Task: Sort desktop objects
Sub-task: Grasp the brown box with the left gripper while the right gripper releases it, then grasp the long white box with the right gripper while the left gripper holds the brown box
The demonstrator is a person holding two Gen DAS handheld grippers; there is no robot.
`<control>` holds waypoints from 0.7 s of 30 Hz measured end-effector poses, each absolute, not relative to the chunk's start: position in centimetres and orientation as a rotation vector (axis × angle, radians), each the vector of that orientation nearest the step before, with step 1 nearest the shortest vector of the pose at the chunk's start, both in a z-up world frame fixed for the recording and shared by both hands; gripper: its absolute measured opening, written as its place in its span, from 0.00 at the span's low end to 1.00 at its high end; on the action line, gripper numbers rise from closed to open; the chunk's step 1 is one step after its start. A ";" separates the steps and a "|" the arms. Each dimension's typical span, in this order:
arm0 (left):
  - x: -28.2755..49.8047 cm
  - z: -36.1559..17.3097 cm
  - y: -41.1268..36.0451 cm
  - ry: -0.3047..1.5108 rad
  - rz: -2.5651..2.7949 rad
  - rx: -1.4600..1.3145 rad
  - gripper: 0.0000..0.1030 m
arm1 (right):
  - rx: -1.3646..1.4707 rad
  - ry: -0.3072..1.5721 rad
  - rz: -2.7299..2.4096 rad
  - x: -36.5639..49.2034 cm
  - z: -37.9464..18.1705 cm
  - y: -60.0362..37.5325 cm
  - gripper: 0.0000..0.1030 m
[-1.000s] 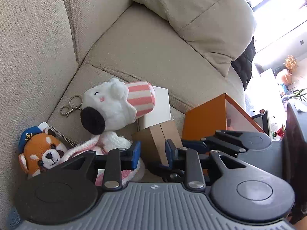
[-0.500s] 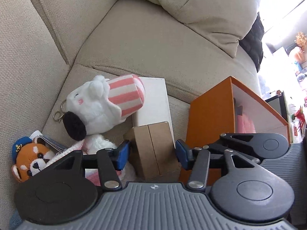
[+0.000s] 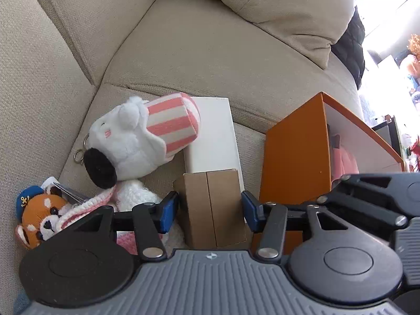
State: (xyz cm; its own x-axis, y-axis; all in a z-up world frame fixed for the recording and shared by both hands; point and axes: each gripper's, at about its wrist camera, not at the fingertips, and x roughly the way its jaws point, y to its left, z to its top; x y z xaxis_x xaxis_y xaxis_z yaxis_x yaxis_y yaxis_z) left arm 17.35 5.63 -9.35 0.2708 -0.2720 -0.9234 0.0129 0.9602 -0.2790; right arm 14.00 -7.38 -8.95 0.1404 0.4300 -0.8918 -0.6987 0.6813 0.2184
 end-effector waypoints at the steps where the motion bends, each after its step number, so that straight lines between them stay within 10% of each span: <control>1: 17.3 -9.2 5.8 1.281 -0.201 -0.237 0.55 | -0.298 1.166 0.823 13.9 -8.7 -7.4 0.54; 21: 15.7 -2.7 17.7 1.033 -0.110 -0.370 0.54 | -0.398 1.277 0.446 19.3 -13.9 -0.5 0.47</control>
State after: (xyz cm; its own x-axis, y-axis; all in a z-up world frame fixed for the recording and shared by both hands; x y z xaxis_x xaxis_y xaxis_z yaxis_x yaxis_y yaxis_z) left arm 15.73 17.66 -2.68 0.5130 -0.2618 -0.8175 -0.0830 0.9328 -0.3508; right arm 19.34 -0.48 -13.91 0.2269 0.0974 -0.9690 -0.5267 0.8492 -0.0380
